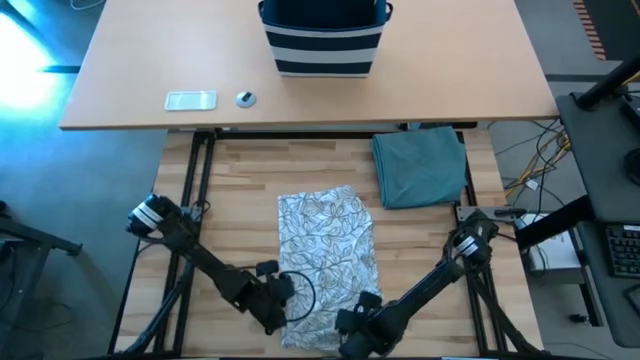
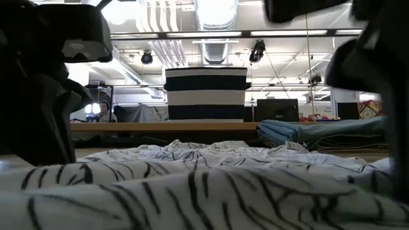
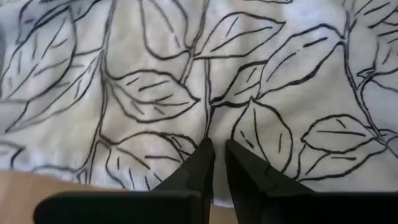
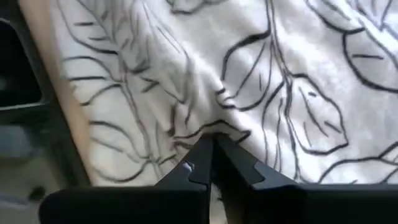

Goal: Fold Laundry from Bin
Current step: Fold the white shirt

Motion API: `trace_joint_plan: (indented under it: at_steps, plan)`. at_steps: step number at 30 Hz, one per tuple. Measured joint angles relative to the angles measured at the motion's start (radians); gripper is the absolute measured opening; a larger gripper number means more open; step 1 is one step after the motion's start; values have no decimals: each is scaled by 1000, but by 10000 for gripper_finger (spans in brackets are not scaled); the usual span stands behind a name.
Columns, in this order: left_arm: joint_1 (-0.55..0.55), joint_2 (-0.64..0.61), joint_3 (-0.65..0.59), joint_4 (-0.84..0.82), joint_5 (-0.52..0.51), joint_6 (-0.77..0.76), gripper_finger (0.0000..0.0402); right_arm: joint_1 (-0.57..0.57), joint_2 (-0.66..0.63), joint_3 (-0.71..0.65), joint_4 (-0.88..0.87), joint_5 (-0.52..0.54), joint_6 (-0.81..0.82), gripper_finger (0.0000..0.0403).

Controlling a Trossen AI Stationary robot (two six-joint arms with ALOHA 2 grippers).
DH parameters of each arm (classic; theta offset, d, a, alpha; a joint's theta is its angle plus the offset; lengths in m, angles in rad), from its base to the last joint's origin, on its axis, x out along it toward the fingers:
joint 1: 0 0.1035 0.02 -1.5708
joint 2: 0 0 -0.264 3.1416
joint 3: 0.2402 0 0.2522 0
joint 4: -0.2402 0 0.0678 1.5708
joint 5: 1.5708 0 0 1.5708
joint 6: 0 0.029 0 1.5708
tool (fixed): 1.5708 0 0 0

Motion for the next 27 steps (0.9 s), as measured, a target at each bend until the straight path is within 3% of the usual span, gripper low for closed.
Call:
trace_joint_plan:
  at_steps: [7, 12, 21, 27]
  plan:
    - [0, -47, -13, -172, 16, -56, 30, 24, 21, -58, 84, -119, 57, 9]
    - [0, -115, -22, -248, 29, -59, 30, 36, 5, -62, 78, -130, 56, 9]
    - [-27, -186, 2, 90, 81, 95, 30, 26, -16, 27, 72, -114, 3, 9]
    - [-54, -47, -4, 413, 228, 178, 30, 41, -3, 24, 181, -110, 15, 9]
